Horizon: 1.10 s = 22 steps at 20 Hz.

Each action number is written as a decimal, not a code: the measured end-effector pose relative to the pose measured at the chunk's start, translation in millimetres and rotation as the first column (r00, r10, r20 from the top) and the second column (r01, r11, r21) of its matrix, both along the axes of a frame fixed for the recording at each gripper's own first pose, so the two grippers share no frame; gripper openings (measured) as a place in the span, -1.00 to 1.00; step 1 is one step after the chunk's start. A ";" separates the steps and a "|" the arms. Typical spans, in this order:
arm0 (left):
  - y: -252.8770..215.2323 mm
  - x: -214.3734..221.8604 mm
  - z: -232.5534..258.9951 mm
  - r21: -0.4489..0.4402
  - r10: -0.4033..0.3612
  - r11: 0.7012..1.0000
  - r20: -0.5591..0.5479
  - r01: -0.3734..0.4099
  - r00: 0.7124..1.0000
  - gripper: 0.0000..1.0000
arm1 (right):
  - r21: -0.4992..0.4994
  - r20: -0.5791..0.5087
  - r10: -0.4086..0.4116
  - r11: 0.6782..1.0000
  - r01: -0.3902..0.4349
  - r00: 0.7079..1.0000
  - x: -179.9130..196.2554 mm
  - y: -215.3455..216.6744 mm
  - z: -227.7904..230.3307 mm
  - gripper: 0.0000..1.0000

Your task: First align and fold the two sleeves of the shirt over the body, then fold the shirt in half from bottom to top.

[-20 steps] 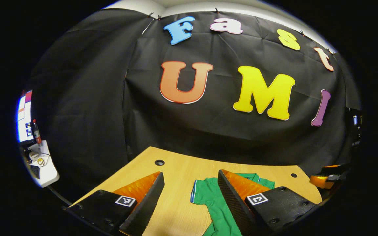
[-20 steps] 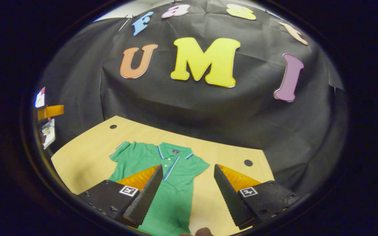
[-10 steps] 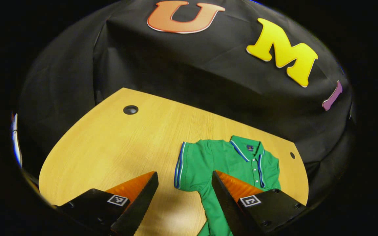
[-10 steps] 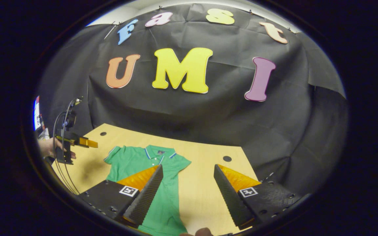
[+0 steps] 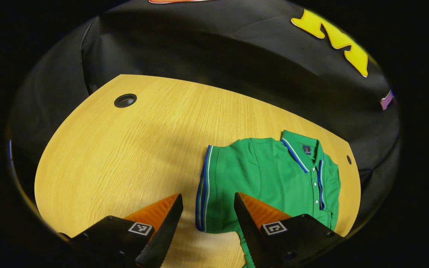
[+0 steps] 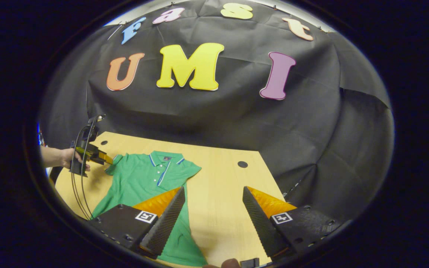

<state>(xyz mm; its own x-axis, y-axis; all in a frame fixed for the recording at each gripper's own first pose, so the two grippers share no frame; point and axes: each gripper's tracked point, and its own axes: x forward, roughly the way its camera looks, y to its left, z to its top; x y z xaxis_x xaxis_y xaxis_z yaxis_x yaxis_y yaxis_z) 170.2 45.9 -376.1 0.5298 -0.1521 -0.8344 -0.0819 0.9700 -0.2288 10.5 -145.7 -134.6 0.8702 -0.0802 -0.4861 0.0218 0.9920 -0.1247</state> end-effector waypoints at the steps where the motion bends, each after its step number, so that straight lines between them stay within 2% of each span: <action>1: 1.2 -0.4 -6.0 0.016 -0.003 1.000 -0.017 0.003 1.000 0.84 | 0.005 -0.005 -0.002 1.000 0.002 1.000 0.4 1.2 -2.1 0.94; 2: 1.9 -1.1 -11.3 0.021 0.003 1.000 -0.031 -0.003 1.000 0.79 | 0.002 -0.006 -0.005 1.000 0.005 1.000 1.8 1.0 -2.6 0.92; 3: 1.8 -2.8 -15.4 0.024 0.013 1.000 -0.050 -0.011 0.999 1.00 | -0.007 -0.002 -0.004 1.000 0.004 1.000 3.0 -0.4 -2.3 0.94; 4: 3.3 -1.8 -16.0 0.046 0.019 0.999 -0.050 -0.017 0.999 0.73 | -0.015 0.005 -0.002 1.000 0.002 1.000 5.5 0.2 -0.6 0.94; 5: 3.4 -1.3 -17.6 0.049 0.012 0.999 -0.052 -0.009 0.999 0.69 | -0.016 0.006 0.001 1.000 -0.001 1.000 6.7 2.1 -1.4 0.94; 6: 2.5 -3.7 -18.1 0.063 0.009 0.998 -0.069 -0.005 0.998 0.90 | -0.012 0.000 0.006 1.000 -0.006 1.000 7.9 4.7 -4.2 0.92; 7: 4.6 -6.1 -20.6 0.091 0.002 0.996 -0.086 0.006 0.996 0.55 | -0.007 -0.002 0.007 1.000 -0.007 1.000 10.1 7.4 -7.0 0.94; 8: 11.2 -8.1 -21.9 0.140 0.003 0.990 -0.106 0.012 0.994 0.46 | 0.000 -0.003 0.007 1.000 -0.007 1.000 12.3 9.6 -7.9 0.91; 10: 8.1 -7.2 -21.9 0.167 -0.008 0.986 -0.121 0.029 0.993 -0.10 | 0.027 -0.005 0.006 1.000 -0.006 1.000 13.8 16.9 -11.2 0.92; 12: 3.8 -7.2 -21.7 0.173 -0.028 0.984 -0.127 0.050 0.991 -0.47 | 0.035 0.001 0.005 0.999 -0.005 1.000 12.9 19.0 -12.2 0.96; 13: 2.1 -6.0 -21.5 0.175 -0.030 0.983 -0.127 0.052 0.991 -0.57 | 0.032 0.005 0.006 0.999 -0.006 1.000 11.2 18.0 -12.8 0.94; 14: 1.5 -3.5 -21.0 0.169 -0.033 0.984 -0.123 0.053 0.992 -0.77 | 0.027 0.009 0.004 1.000 -0.004 1.000 11.2 16.7 -12.1 0.92; 17: -4.0 1.6 -5.6 0.131 -0.002 0.991 -0.069 0.011 0.998 -0.84 | 0.015 0.014 -0.017 1.000 0.017 1.000 9.2 13.2 -16.0 0.94; 22: -16.4 6.6 35.6 0.101 -0.023 0.995 0.013 0.022 1.000 -0.87 | 0.040 0.007 -0.033 0.999 0.033 0.999 5.5 5.6 -21.3 0.94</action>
